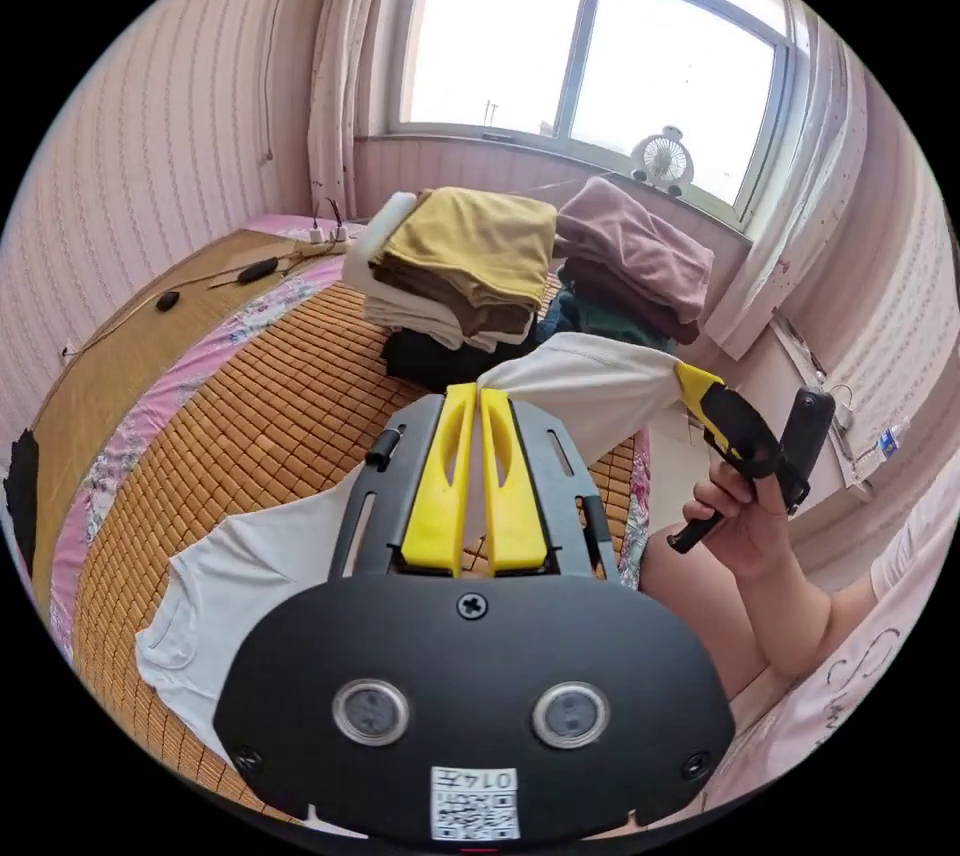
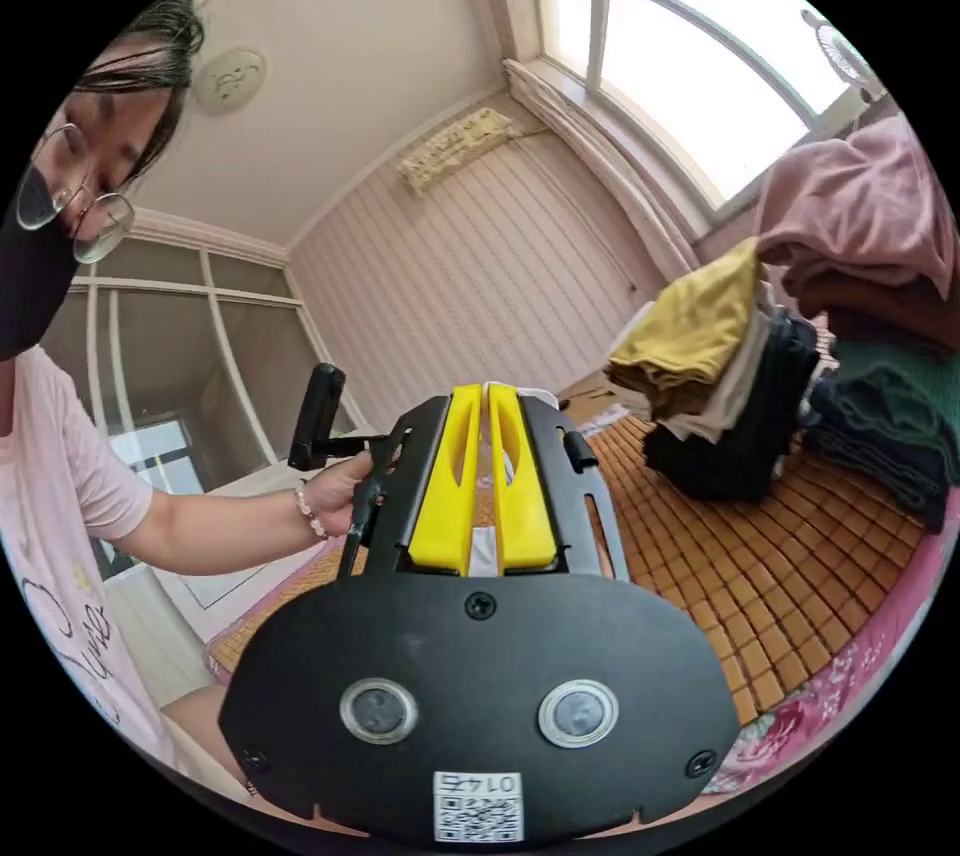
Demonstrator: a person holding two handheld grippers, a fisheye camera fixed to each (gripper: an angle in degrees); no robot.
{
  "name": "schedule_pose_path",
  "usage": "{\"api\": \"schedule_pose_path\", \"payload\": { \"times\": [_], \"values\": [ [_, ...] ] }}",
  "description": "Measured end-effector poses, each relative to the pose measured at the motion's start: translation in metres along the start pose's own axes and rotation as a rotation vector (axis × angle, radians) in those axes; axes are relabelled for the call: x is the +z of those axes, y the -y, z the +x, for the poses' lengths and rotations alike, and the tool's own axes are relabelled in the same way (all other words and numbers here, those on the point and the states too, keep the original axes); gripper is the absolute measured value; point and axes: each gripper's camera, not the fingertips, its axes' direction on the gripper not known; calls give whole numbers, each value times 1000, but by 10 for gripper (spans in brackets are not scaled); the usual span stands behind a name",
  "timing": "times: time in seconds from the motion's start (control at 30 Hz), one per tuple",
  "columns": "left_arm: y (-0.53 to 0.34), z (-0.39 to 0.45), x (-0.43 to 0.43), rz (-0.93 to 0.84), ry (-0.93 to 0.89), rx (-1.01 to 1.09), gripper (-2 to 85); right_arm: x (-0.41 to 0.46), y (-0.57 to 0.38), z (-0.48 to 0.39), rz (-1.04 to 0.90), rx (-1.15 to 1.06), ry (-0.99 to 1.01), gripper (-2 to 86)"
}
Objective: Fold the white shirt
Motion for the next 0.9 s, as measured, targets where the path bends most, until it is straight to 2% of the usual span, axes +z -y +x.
{"api": "schedule_pose_path", "payload": {
  "times": [0.07, 0.1, 0.17, 0.2, 0.27, 0.37, 0.47, 0.6, 0.73, 0.9],
  "values": [
    [-45, -13, -87, 111, 99, -28, -6, 29, 5, -74, -68, -121, 271, 14],
    [-59, -16, -106, 125, 125, -49, -4, 38, 1, -92, -99, -150, 341, 15],
    [-128, -35, -167, 127, 243, -213, 9, 81, -33, -160, -321, -256, 571, 23],
    [-148, -40, -179, 114, 265, -260, 19, 91, -47, -176, -391, -285, 613, 26],
    [-237, -62, -215, 37, 339, -488, 44, 122, -120, -230, -681, -410, 684, 46],
    [-345, -77, -245, -32, 332, -787, 50, 131, -216, -266, -952, -576, 629, 71],
    [-414, -70, -261, -34, 349, -938, 50, 126, -274, -281, -1118, -646, 590, 75],
    [-442, -64, -255, -36, 290, -956, 51, 132, -309, -299, -1178, -747, 480, 77],
    [-432, -67, -235, -54, 256, -857, 71, 162, -340, -332, -1152, -861, 360, 92],
    [-417, -92, -203, -187, 295, -772, 79, 211, -383, -352, -1205, -871, 278, 83]
  ]
}}
